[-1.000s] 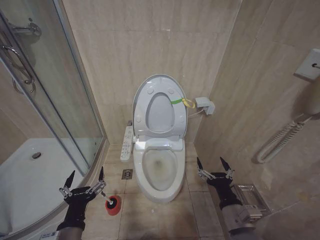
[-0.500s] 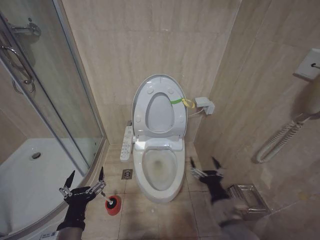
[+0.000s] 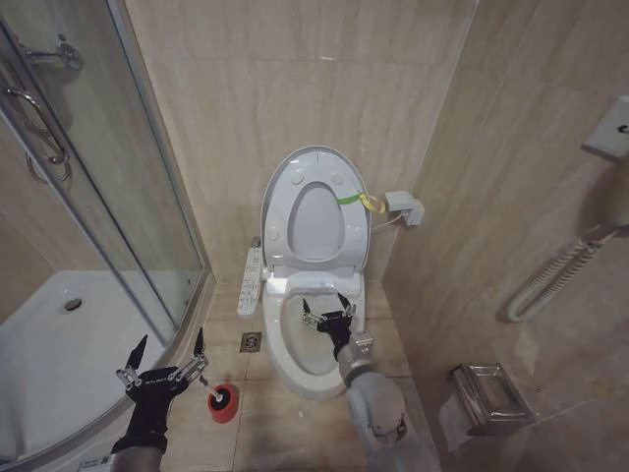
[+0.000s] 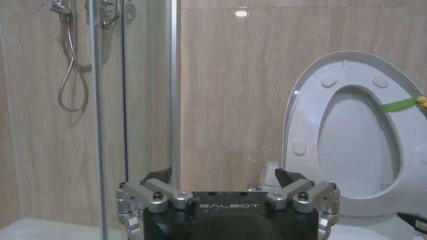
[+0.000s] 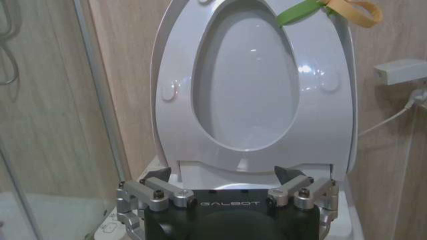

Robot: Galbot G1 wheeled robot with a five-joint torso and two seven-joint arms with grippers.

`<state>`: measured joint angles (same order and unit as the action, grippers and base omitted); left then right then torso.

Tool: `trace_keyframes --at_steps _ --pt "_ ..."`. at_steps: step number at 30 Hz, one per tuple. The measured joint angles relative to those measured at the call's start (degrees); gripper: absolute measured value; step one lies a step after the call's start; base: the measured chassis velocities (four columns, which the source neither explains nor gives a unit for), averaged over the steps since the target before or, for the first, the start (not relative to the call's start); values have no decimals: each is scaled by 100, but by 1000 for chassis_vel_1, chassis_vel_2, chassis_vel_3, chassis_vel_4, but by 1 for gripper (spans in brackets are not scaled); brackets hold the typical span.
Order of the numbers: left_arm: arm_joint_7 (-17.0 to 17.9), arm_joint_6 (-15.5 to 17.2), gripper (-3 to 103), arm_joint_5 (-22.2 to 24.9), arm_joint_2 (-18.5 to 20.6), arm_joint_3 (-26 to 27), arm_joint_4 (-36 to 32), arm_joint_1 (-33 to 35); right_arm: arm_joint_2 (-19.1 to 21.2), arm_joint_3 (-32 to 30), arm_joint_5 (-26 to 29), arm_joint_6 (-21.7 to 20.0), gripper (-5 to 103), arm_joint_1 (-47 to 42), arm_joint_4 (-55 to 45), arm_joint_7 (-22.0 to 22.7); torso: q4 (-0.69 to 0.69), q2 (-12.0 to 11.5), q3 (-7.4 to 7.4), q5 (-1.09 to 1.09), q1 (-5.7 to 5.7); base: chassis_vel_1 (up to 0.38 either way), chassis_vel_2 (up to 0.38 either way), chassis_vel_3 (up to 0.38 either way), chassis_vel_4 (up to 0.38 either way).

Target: Open the toilet lid, clean the toilet bowl with a toilet brush, close the toilet lid, and flush.

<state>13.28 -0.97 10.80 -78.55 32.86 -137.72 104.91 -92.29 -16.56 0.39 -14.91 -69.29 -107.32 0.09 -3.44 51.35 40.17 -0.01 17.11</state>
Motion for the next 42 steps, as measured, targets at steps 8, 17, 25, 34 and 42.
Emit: trace_keyframes --at_steps 8,17,25,34,42 --pt "0 0 100 0 0 -1 0 0 758 -789 85 556 100 204 136 -343 1 0 0 2 0 0 0 0 0" --pt "0 0 100 0 0 -1 0 0 1206 -1083 407 800 100 349 88 -504 3 0 -1 2 -1 0 0 0 0" --pt "0 0 100 0 0 -1 0 0 1150 -1039 414 728 100 408 36 -399 1 0 -1 2 -1 0 0 0 0" --pt "0 0 100 0 0 -1 0 0 1168 -1053 441 673 100 614 171 -289 1 0 -1 2 -1 0 0 0 0" --pt "0 0 100 0 0 -1 0 0 1305 -1064 526 671 100 949 479 -140 1 0 -1 1 -1 0 0 0 0"
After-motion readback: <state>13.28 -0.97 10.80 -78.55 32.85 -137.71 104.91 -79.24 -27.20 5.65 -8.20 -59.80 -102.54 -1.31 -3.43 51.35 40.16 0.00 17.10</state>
